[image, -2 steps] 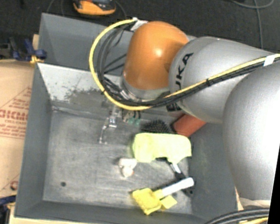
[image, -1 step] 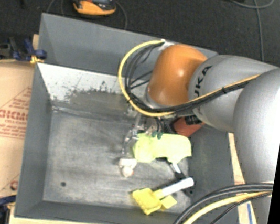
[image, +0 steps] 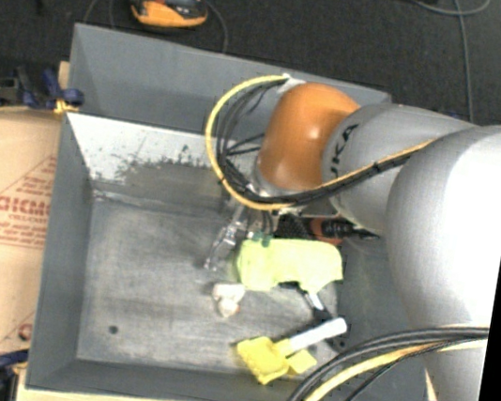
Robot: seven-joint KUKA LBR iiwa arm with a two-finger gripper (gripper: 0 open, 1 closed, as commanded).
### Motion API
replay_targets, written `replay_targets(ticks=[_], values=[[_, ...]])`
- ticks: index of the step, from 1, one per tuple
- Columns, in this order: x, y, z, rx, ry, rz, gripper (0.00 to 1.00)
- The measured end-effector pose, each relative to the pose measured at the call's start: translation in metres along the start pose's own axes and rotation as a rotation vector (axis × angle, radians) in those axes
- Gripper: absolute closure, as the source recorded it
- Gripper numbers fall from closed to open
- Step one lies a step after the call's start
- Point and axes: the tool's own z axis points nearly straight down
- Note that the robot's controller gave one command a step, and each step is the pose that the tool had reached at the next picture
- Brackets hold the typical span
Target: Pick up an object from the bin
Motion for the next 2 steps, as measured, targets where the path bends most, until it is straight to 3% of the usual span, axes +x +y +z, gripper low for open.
replay_targets(ticks=[1, 2], values=[[-0.009, -0.022, 0.005, 0.000, 0.001, -0.102, 0.00], [-0.016, -0.106, 0.007, -0.002, -0.001, -0.398, 1.00]])
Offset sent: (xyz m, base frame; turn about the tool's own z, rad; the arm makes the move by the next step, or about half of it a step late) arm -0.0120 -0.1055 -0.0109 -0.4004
